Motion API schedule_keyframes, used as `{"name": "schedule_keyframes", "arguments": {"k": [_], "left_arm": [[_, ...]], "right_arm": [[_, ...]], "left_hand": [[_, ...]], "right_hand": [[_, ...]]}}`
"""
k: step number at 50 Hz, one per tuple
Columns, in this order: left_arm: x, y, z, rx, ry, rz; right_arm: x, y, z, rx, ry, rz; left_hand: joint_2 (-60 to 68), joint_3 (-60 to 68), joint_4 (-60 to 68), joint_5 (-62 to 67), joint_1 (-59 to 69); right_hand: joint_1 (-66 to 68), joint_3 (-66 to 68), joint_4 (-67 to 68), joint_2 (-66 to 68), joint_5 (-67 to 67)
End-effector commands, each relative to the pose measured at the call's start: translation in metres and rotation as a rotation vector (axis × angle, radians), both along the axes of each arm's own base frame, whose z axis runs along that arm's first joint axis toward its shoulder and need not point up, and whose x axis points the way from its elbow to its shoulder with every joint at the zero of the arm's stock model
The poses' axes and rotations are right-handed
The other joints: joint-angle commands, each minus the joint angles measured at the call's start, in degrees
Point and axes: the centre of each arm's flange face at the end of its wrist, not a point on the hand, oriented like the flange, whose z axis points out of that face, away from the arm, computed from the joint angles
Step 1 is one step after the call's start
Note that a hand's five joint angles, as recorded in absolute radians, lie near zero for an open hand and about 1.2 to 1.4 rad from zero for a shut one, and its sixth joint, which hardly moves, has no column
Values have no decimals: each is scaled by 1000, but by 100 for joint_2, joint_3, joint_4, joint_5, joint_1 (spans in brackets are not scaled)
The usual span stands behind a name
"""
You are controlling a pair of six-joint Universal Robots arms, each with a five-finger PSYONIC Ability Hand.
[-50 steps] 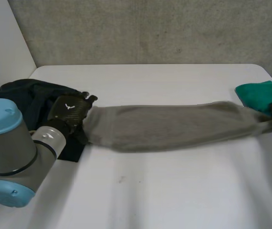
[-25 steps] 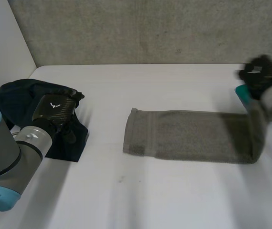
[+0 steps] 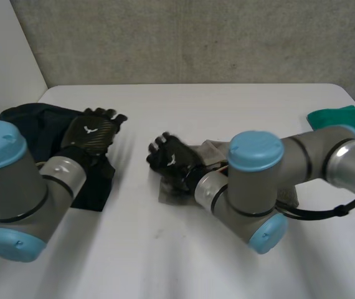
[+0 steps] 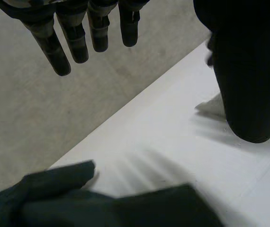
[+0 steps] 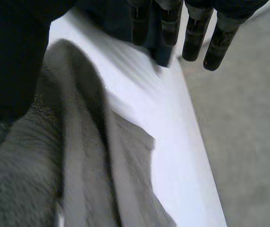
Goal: Fold the laundry.
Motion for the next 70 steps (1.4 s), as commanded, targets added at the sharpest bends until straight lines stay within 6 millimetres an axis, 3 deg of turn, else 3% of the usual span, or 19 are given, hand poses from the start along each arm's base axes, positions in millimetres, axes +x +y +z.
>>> {"name": "schedule_keyframes", "arguments": {"k": [1, 4, 7, 11, 13, 20, 34, 37, 39, 42, 49, 55, 63, 70], "left_arm": [[-37, 9, 8, -39, 28, -102], [-64, 21, 11, -50, 57, -176], [-86, 27, 9, -43, 93, -227], [-106, 28, -4, 0, 128, -267], [-120, 31, -12, 13, 139, -295], [-138, 22, -44, 41, 115, -312], [-149, -7, -75, 37, 86, -276], [-137, -35, -77, -8, 63, -149], [-114, -61, -70, -50, 35, 25], [-94, -75, -68, -62, 8, 139], [-96, -39, -45, -39, 2, 6], [-95, -15, -47, 0, -17, -45], [-90, 1, -36, 28, 9, -71], [-112, 6, -25, 25, 107, -207]], "right_arm": [[-69, -48, 66, 200, -305, -336], [-99, -54, 70, 318, -407, -453], [-114, -53, 63, 384, -422, -507], [-137, -42, 32, 456, -316, -582], [-143, -41, 26, 456, -289, -599], [-153, -33, 3, 467, -222, -618], [-157, -28, -10, 398, -156, -611], [-157, -30, -11, 385, -158, -617], [-157, -31, -10, 374, -162, -621], [-157, -34, -9, 351, -172, -626], [-156, -39, -18, 326, -133, -621], [-158, -41, -24, 315, -88, -621], [-178, -48, -26, 316, -67, -696], [-181, -43, -28, 331, -58, -699]], "left_hand": [[-180, -224, -178, -273, -80], [-180, -224, -178, -273, -80], [-176, -219, -173, -269, -76], [-142, -186, -140, -235, -42], [-109, -152, -106, -202, -9], [9, -34, 12, -84, 109], [648, 604, 650, 555, 747], [1069, 1025, 1071, 975, 1168], [1002, 959, 1005, 909, 1102], [801, 757, 803, 708, 901], [413, 370, 416, 320, 513], [397, 353, 399, 303, 496], [195, 151, 197, 101, 294], [312, 269, 314, 219, 412]], "right_hand": [[-157, -238, -348, -268, -373], [-157, -238, -348, -268, -373], [-157, -238, -348, -268, -373], [-157, -238, -348, -268, -373], [-157, -238, -348, -268, -373], [-157, -238, -348, -268, -373], [1197, 1115, 1005, 1086, 980], [1314, 1233, 1123, 1203, 1098], [1482, 1401, 1291, 1372, 1266], [1785, 1703, 1593, 1674, 1568], [2860, 2778, 2668, 2749, 2643], [3787, 3706, 3596, 3677, 3571], [4040, 3959, 3849, 3929, 3824], [3385, 3303, 3193, 3274, 3168]]}}
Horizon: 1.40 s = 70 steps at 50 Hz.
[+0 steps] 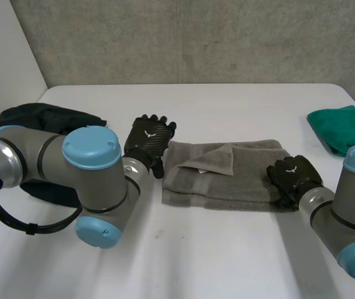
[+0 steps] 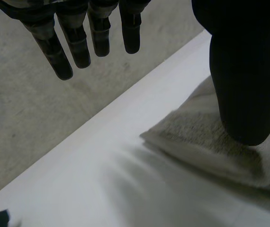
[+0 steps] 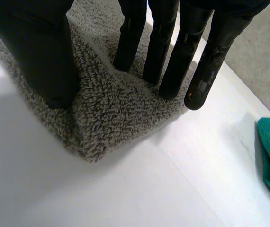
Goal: Fold the laundry.
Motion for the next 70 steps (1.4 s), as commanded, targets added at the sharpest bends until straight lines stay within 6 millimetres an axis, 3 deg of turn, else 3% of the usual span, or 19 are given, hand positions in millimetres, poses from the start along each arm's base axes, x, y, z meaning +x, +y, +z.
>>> {"name": "schedule_keyframes", "arguments": {"k": [1, 7, 18, 22, 24, 27, 30, 33, 42, 48, 50, 60, 62, 64, 67, 70], "left_arm": [[-21, 3, 11, 1, 102, -133], [-43, -6, -7, 18, 119, -205], [-56, -23, -34, 23, 116, -206], [-57, -40, -36, -5, 130, -168], [-53, -60, -36, -39, 144, -93], [-33, -95, -36, -84, 150, 82], [-23, -105, -35, -80, 140, 147], [-21, -99, -35, -57, 126, 131], [-10, -57, -19, 14, 96, 48], [-6, -34, -13, 41, 78, 30], [-2, -27, -18, 68, 62, 30], [21, -3, 5, 83, 53, 41], [27, -2, 11, 78, 57, 52], [31, -2, 14, 76, 58, 59], [38, -1, 20, 71, 63, 73], [44, 0, 27, 63, 68, 86]], "right_arm": [[-4, 7, 0, 14, 2, -10], [-5, 11, -1, 23, 2, -10], [-5, 12, -2, 31, -9, -11], [-5, 10, 0, 23, -11, -10], [-4, 9, 1, 16, -10, -9], [-5, 8, 2, 15, -9, -12], [-5, 8, 1, 15, -7, -14], [-5, 9, 1, 17, -6, -12], [-5, 10, -2, 23, 3, -11], [-7, 11, -2, 20, 25, -11], [-9, 10, -2, 14, 45, -11], [-36, -11, 21, -155, 375, 23], [-32, -12, 25, -187, 410, 48], [-14, -11, 35, -255, 432, 103], [26, 0, 51, -351, 401, 209], [53, 12, 56, -396, 378, 289]], "left_hand": [[46, -21, 40, 107, -14], [63, -4, 57, 124, 3], [231, 164, 225, 292, 171], [516, 450, 511, 577, 457], [969, 903, 964, 1031, 910], [1038, 972, 1033, 1099, 979], [888, 821, 882, 949, 828], [837, 770, 831, 898, 777], [400, 334, 395, 461, 341], [46, -20, 41, 107, -13], [12, -54, 7, 73, -47], [-156, -222, -162, -95, -216], [-206, -273, -212, -145, -266], [-240, -307, -246, -179, -300], [-257, -323, -263, -196, -317], [-291, -357, -296, -230, -350]], "right_hand": [[524, -145, -161, -148, -45], [404, -265, -281, -269, -165], [404, -266, -281, -269, -165], [437, -232, -247, -235, -131], [454, -215, -231, -218, -115], [454, -215, -231, -218, -115], [454, -215, -231, -218, -115], [521, -148, -164, -151, -47], [1108, 439, 423, 436, 540], [4224, 3555, 3539, 3552, 3655], [4233, 3564, 3548, 3560, 3664], [4233, 3564, 3548, 3560, 3664], [4233, 3564, 3548, 3560, 3664], [4233, 3564, 3548, 3560, 3664], [4233, 3564, 3548, 3560, 3664], [4233, 3564, 3548, 3560, 3664]]}}
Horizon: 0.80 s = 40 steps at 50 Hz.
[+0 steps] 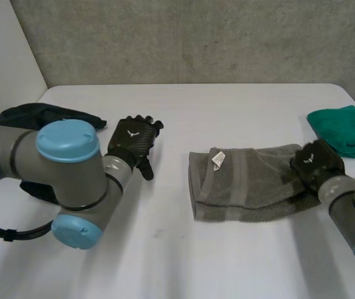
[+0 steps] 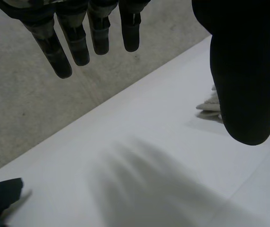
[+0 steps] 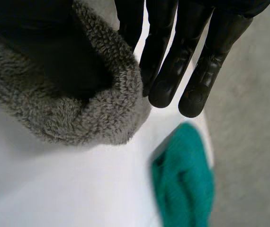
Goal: Fold the laundry.
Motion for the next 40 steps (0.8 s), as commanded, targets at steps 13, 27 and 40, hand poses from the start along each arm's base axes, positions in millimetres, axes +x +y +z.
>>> {"name": "schedule_keyframes", "arguments": {"k": [13, 27, 40], "left_arm": [[23, 9, 36, -46, 56, 41], [-25, 30, 57, -64, 191, -80], [-74, 60, 22, 57, 154, -198]], "right_arm": [[147, 107, -10, 25, -94, 709], [73, 37, 69, 283, -894, 138], [59, 14, 44, 425, -869, -22]], "left_hand": [[-259, -291, -257, -229, -319], [-209, -241, -207, -179, -269], [-141, -174, -140, -111, -201]], "right_hand": [[-168, -1418, -1472, -1379, -1306], [-4514, -5764, -5817, -5724, -5651], [-4514, -5764, -5817, -5724, -5651]]}}
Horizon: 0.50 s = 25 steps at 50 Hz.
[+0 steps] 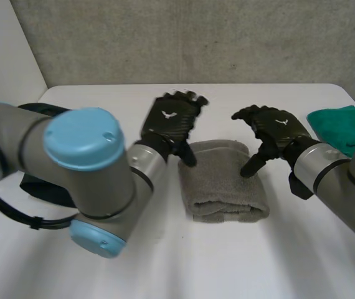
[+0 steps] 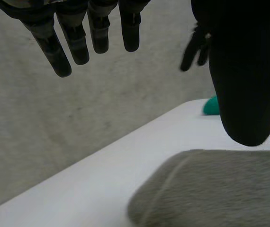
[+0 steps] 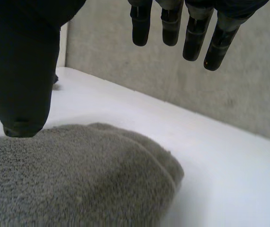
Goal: Fold the laundry.
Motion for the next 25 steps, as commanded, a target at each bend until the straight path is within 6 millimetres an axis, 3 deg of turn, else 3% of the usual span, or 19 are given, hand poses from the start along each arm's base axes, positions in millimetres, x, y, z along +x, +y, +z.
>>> {"name": "schedule_keyframes", "arguments": {"k": [1, 10, 14, 20, 25], "left_arm": [[-19, 6, -32, 83, -73, -38], [-19, -2, -92, 206, -274, -25], [-10, -6, -101, 192, -367, -12], [-4, -9, -89, 169, -378, -6], [-4, -11, -49, 108, -310, -9]], "right_arm": [[4, -12, -27, 42, 121, 20], [7, -26, -75, 157, 236, 13], [6, -30, -92, 146, 346, 36], [0, -36, -83, 49, 458, 20], [1, -35, -55, -47, 433, -9]], "left_hand": [[-63, -111, -60, -102, -201], [-12, -61, -10, -51, -150], [-29, -77, -27, -68, -167], [-29, -77, -26, -68, -167], [-80, -128, -77, -118, -218]], "right_hand": [[-155, -235, -349, -260, -367], [-155, -235, -349, -260, -367], [-155, -235, -349, -260, -367], [-155, -235, -349, -260, -367], [-155, -235, -349, -260, -367]]}}
